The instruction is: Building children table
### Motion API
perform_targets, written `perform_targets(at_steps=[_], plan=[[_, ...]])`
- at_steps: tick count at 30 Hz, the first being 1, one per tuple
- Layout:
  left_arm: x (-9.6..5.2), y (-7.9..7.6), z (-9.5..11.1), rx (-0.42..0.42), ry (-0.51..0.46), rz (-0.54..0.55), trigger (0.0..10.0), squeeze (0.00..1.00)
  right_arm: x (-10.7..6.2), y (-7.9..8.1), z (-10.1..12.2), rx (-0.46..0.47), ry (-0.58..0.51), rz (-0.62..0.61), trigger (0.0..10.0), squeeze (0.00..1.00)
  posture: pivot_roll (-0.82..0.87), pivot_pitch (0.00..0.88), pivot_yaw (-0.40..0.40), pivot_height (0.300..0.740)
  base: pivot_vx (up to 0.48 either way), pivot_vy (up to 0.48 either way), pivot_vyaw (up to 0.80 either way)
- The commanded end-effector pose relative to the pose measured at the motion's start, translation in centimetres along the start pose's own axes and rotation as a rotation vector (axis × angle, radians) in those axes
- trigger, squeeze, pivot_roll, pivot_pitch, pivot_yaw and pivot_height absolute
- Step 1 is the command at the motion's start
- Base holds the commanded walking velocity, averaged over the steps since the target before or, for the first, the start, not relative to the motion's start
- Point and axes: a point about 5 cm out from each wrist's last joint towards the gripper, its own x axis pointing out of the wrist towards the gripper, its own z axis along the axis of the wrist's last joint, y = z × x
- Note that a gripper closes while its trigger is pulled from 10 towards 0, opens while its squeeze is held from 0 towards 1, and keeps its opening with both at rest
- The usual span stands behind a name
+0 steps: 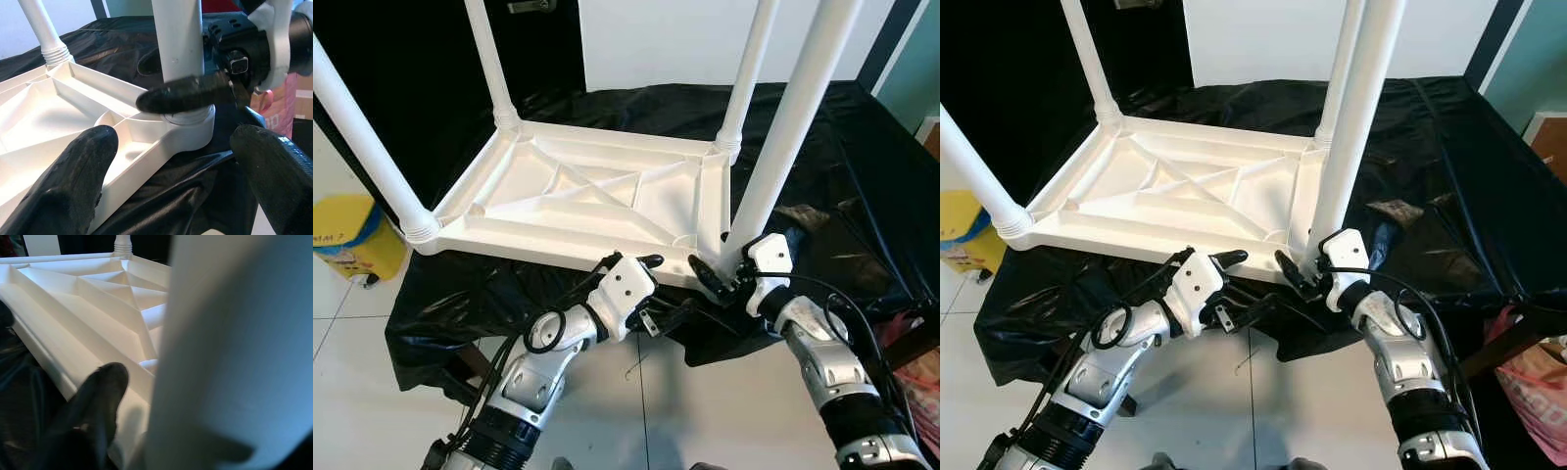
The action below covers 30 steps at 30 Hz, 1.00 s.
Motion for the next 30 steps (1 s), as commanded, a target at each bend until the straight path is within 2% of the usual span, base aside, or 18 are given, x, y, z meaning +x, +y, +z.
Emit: perform_targets(at_steps=[1, 9, 10, 18, 19, 25, 30], plan=[[0.0, -0.3, -0.2, 0.005, 0.018, -0.029, 10.0, 0.0, 0.1, 0.6, -0.6, -0.004, 0.023, 0.043, 0.0, 0.0, -0.01, 0.023, -0.015, 0.74, 0.0, 0.0, 0.0], [-0.1, -0.1, -0.1, 0.01, 0.02, -0.024, 10.0, 0.0, -0.1, 0.6, -1.1, 0.008, 0.046, 0.024, 0.0, 0.0, -0.01, 0.015, -0.007, 0.74, 0.0, 0.0, 0.0], [-0.1, -0.1, -0.1, 0.013, 0.021, -0.023, 10.0, 0.0, -0.1, 0.5, -1.3, 0.016, 0.052, 0.011, 10.0, 0.0, -0.01, 0.014, -0.004, 0.74, 0.0, 0.0, 0.0], [-0.1, 0.2, 0.0, 0.019, 0.019, -0.022, 10.0, 0.0, -0.3, 0.8, -1.8, 0.035, 0.08, -0.086, 10.0, 0.0, -0.02, 0.02, 0.007, 0.74, 0.0, 0.0, 0.0], [-0.1, 0.1, 0.0, 0.019, 0.019, -0.025, 10.0, 0.0, -0.3, 1.1, -2.0, 0.035, 0.087, -0.13, 10.0, 0.0, -0.02, 0.023, 0.008, 0.74, 0.0, 0.0, 0.0], [-0.1, 0.1, 0.0, 0.017, 0.019, -0.024, 10.0, 0.0, -0.4, 1.7, -2.2, 0.033, 0.093, -0.216, 10.0, 0.0, -0.02, 0.026, 0.007, 0.74, 0.0, 0.0, 0.0], [-0.1, 0.0, 0.0, 0.015, 0.021, -0.023, 10.0, 0.0, -0.5, 1.8, -2.4, 0.039, 0.107, -0.301, 10.0, 0.0, -0.02, 0.027, 0.006, 0.74, 0.0, 0.0, 0.0]])
